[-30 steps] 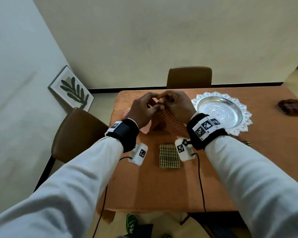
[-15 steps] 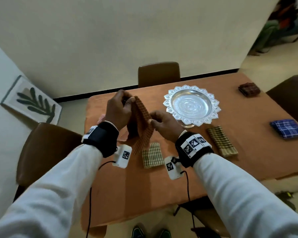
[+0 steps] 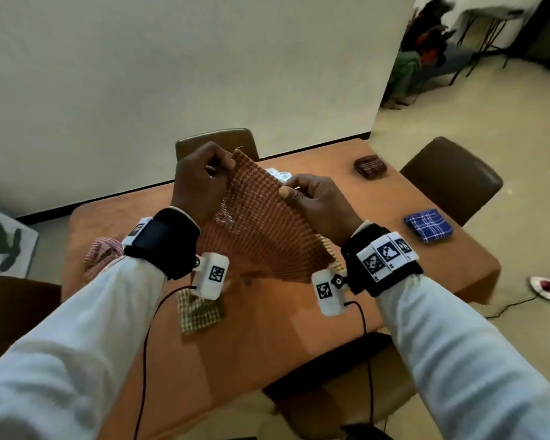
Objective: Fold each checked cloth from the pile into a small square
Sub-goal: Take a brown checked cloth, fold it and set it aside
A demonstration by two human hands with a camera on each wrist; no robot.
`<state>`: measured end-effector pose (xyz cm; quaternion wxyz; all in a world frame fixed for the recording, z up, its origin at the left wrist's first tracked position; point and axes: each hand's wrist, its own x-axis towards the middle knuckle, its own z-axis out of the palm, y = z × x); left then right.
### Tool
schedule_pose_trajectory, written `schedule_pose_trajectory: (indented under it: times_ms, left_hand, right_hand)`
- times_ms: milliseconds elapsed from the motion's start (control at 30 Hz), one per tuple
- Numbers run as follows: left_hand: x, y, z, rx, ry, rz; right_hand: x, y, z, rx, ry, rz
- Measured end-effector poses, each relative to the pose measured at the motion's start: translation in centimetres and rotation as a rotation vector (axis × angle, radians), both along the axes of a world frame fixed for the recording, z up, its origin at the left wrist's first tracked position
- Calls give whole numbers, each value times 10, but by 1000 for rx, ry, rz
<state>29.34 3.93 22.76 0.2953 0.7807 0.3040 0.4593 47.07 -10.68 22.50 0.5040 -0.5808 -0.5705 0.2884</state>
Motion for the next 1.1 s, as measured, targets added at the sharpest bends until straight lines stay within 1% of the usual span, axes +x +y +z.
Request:
schedule_pose_trajectory:
  times_ms: [67, 133, 200, 233, 267, 333, 400, 467, 533, 600, 633, 667, 733, 767, 833, 900, 967, 1033, 1100]
  left_hand:
    - [32, -21, 0, 14, -10, -11]
    - [67, -45, 3, -33, -52, -40]
    - [101, -64, 7, -86, -76, -91]
    - [114, -70, 8, -97, -83, -96]
    - [128, -78, 9, -102, -81, -92]
    - [148, -91, 10, -73, -70, -77]
    - [162, -98, 10, -61, -74, -68]
    - [174, -106, 12, -61, -63, -40]
    - [184, -111, 12, -75, -64, -34]
    - [190, -116, 11, -76, -71, -49]
    - [193, -118, 11, -54, -73, -59]
    - [196, -120, 9, -46, -77, -67]
    - [202, -126, 10, -50, -97, -75]
    - [207, -127, 12, -52, -106, -60]
    - [220, -125, 16, -59, -124, -19]
    - [237, -111, 16, -88, -112, 9]
    - [258, -94, 12, -132, -45, 43]
    - [281, -79, 10, -166, 27, 81]
    - [309, -63, 7, -176, 117, 168]
  right_hand:
    - [36, -12, 5, 52, 7, 1]
    - [80, -24, 7, 76, -26, -79]
    - [122, -39, 10, 36, -97, -153]
    - [139, -47, 14, -3, -140, -153]
    - [157, -56, 19, -48, -179, -116]
    - [184, -71, 33, -148, -267, 24]
    - [207, -83, 46, -269, -418, 131]
    - [228, -93, 52, -353, -574, 135]
    - [240, -105, 55, -360, -595, 30]
    - [246, -119, 57, -272, -585, -185]
    - [247, -124, 60, -215, -617, -280]
    - [250, -130, 61, -185, -645, -337]
    - [255, -138, 65, -175, -643, -350]
    - [262, -138, 66, -164, -634, -334]
    - [280, -132, 67, -140, -684, -315]
    - [306, -118, 58, -120, -721, -299]
    - [341, -92, 47, -103, -730, -297]
    - [375, -61, 31, -85, -788, -331]
    - [407, -30, 20, -70, -801, -354]
